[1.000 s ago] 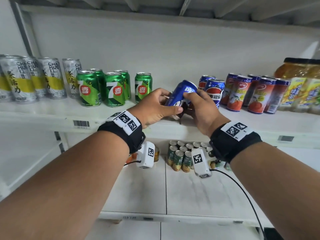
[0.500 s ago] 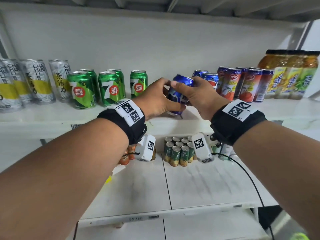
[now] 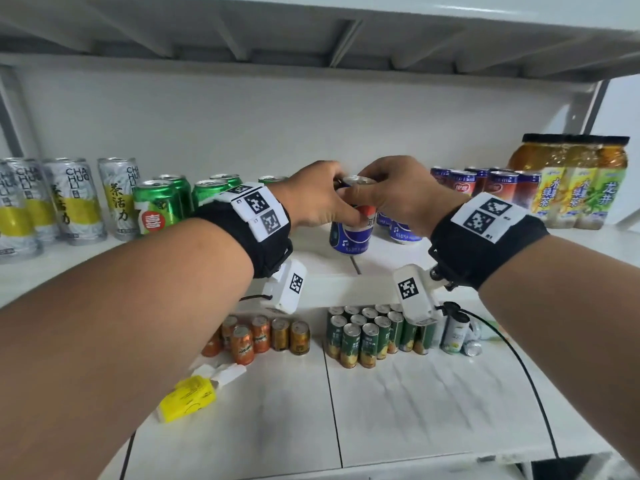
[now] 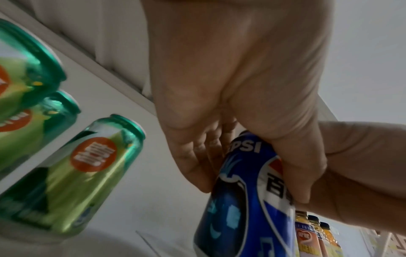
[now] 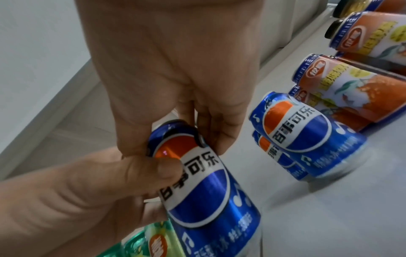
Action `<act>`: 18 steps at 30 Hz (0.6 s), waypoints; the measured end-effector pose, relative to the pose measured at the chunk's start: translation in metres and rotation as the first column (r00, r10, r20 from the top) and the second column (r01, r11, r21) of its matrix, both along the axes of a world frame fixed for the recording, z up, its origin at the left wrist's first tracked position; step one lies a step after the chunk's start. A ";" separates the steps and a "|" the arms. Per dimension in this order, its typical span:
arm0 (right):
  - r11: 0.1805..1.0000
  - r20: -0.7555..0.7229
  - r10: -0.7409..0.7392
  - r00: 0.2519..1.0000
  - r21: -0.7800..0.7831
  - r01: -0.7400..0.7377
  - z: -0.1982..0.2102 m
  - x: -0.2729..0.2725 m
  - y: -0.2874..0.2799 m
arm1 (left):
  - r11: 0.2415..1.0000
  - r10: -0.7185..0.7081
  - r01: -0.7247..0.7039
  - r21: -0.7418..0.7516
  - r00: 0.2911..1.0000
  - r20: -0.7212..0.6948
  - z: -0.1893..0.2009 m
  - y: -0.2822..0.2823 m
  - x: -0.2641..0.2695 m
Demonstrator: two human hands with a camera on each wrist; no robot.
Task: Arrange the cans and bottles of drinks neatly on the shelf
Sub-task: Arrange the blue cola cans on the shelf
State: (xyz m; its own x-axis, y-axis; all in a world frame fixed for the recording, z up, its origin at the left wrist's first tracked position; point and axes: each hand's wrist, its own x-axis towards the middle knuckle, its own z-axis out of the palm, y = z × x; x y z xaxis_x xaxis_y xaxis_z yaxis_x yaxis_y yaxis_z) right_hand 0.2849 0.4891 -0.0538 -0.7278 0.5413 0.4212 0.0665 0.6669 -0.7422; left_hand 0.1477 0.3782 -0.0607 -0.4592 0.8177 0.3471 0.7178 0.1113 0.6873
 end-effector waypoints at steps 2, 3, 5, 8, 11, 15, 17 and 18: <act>0.999 0.031 0.000 1.000 0.034 -0.001 0.008 0.000 0.012 | 1.000 -0.012 0.012 -0.014 0.999 -0.044 0.011 0.012 -0.001; 0.999 0.046 -0.003 0.999 0.053 0.000 0.012 0.000 0.020 | 1.000 -0.016 0.014 -0.026 0.997 -0.079 0.017 0.018 -0.001; 0.993 0.087 -0.010 0.996 0.118 0.000 0.019 0.000 0.037 | 0.999 -0.011 0.004 -0.052 0.990 -0.141 0.026 0.033 -0.001; 0.965 0.135 -0.043 0.990 0.261 0.006 0.031 0.003 0.067 | 0.995 0.016 -0.032 -0.090 0.984 -0.180 0.034 0.060 -0.006; 0.932 0.173 -0.110 0.979 0.360 0.042 0.039 0.005 0.096 | 0.985 0.065 -0.100 -0.141 0.970 -0.235 0.040 0.086 -0.015; 0.889 0.348 -0.168 0.922 0.459 -0.011 0.039 0.001 0.121 | 0.960 0.157 -0.210 -0.185 0.951 -0.266 0.041 0.113 -0.029; 0.890 0.386 -0.139 0.912 0.453 -0.056 0.037 -0.003 0.130 | 0.945 0.195 -0.253 -0.207 0.945 -0.264 0.038 0.124 -0.036; 0.898 0.383 -0.110 0.917 0.433 -0.074 0.037 -0.005 0.134 | 0.938 0.208 -0.271 -0.217 0.940 -0.271 0.037 0.128 -0.039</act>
State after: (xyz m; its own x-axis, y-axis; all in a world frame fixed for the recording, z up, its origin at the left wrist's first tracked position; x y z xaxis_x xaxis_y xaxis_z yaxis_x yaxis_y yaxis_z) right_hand 0.2794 0.6232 -0.0167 -0.8723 0.3866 0.2995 0.3024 0.9077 -0.2910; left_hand 0.1088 0.5062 -0.0238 -0.5803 0.7676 0.2723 0.7881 0.4448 0.4256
